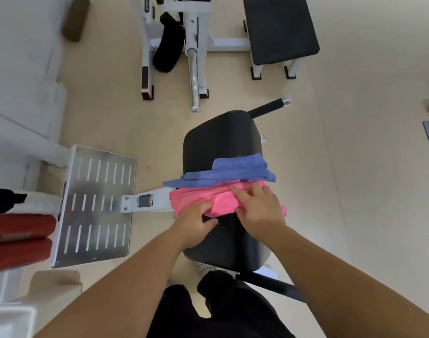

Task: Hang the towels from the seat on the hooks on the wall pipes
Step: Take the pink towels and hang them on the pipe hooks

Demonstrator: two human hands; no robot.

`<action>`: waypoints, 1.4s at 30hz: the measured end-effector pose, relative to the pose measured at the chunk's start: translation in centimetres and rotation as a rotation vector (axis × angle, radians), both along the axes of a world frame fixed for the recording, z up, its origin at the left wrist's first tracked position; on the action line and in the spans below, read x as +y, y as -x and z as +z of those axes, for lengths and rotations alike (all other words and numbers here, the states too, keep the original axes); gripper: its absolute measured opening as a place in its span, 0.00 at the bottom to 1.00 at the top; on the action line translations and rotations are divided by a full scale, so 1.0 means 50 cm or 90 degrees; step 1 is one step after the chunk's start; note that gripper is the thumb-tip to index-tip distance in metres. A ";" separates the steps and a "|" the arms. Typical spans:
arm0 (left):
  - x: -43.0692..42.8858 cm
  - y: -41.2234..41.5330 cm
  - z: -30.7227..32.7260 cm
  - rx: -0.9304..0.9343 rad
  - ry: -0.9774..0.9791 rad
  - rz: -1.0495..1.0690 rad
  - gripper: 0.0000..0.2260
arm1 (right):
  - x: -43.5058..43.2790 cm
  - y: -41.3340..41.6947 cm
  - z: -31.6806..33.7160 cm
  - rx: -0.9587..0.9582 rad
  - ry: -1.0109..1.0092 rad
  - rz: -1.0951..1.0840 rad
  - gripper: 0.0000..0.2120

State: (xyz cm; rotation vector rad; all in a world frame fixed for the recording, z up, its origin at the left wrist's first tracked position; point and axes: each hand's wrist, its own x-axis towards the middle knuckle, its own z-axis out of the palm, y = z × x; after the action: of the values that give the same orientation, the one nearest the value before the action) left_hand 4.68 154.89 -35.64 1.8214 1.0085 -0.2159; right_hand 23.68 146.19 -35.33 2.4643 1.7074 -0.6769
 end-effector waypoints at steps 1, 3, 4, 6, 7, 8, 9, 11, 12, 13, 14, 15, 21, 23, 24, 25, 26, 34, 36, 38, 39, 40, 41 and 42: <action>-0.007 -0.004 -0.012 -0.002 -0.007 0.020 0.13 | -0.001 -0.001 -0.002 -0.008 0.004 0.004 0.22; -0.020 -0.009 -0.029 0.001 -0.020 0.057 0.06 | -0.003 -0.001 -0.002 -0.031 0.003 0.009 0.20; -0.026 -0.011 -0.029 0.001 -0.030 0.073 0.02 | -0.002 0.000 0.001 -0.038 -0.007 0.012 0.18; -0.036 -0.012 -0.023 0.008 -0.069 0.093 0.08 | 0.002 0.007 0.010 -0.036 -0.044 0.031 0.16; -0.039 -0.011 -0.015 0.010 -0.079 0.097 0.09 | 0.005 0.013 0.015 -0.008 -0.060 0.046 0.16; -0.040 -0.008 -0.004 0.003 -0.084 0.097 0.10 | 0.008 0.019 0.020 0.030 -0.073 0.071 0.16; -0.041 -0.005 0.010 -0.006 -0.090 0.093 0.09 | 0.010 0.023 0.025 0.063 -0.085 0.100 0.18; -0.039 0.000 0.043 -0.038 -0.120 0.075 0.06 | 0.013 0.029 0.032 0.107 -0.112 0.163 0.17; -0.038 0.004 0.059 -0.050 -0.139 0.062 0.05 | 0.014 0.031 0.036 0.123 -0.127 0.180 0.13; -0.037 0.008 0.077 -0.055 -0.152 0.057 0.06 | 0.016 0.032 0.041 0.136 -0.141 0.185 0.10; -0.037 0.013 0.096 -0.058 -0.156 0.058 0.06 | 0.019 0.032 0.049 0.146 -0.157 0.185 0.07; -0.038 0.018 0.114 -0.056 -0.160 0.066 0.06 | 0.021 0.030 0.062 0.152 -0.171 0.180 0.07; -0.052 0.062 0.172 -0.044 -0.109 0.133 0.07 | 0.005 0.013 0.136 0.188 -0.231 0.138 0.06; -0.059 0.068 0.191 -0.059 -0.066 0.170 0.07 | 0.003 0.023 0.165 0.218 -0.258 0.113 0.12; -0.060 0.069 0.202 -0.070 -0.042 0.204 0.08 | 0.003 0.028 0.179 0.231 -0.276 0.109 0.16; -0.060 0.068 0.215 -0.092 -0.022 0.254 0.08 | 0.005 0.032 0.196 0.244 -0.294 0.109 0.18; -0.059 0.068 0.230 -0.123 -0.006 0.309 0.08 | 0.007 0.034 0.210 0.258 -0.318 0.118 0.19; -0.007 0.117 0.363 -0.186 -0.002 0.275 0.05 | 0.049 0.033 0.345 0.305 -0.383 0.056 0.21; -0.006 0.128 0.366 -0.140 -0.030 0.210 0.10 | 0.057 0.031 0.366 0.319 -0.383 0.021 0.21; -0.007 0.137 0.352 -0.109 -0.058 0.205 0.12 | 0.062 0.031 0.380 0.334 -0.383 0.004 0.22; -0.007 0.144 0.343 -0.105 -0.063 0.230 0.12 | 0.064 0.032 0.383 0.341 -0.381 -0.008 0.22; -0.006 0.153 0.334 -0.103 -0.064 0.261 0.11 | 0.066 0.034 0.386 0.349 -0.375 -0.023 0.21; -0.006 0.164 0.325 -0.099 -0.065 0.291 0.08 | 0.069 0.036 0.388 0.361 -0.371 -0.039 0.19; -0.009 0.176 0.318 -0.090 -0.069 0.313 0.06 | 0.071 0.038 0.390 0.374 -0.371 -0.050 0.19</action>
State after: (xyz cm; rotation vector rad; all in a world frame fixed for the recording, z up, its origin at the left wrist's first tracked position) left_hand -4.10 154.44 -19.75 1.5995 1.3484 0.2674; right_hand 21.78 149.73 -15.85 2.9209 2.2895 -1.1439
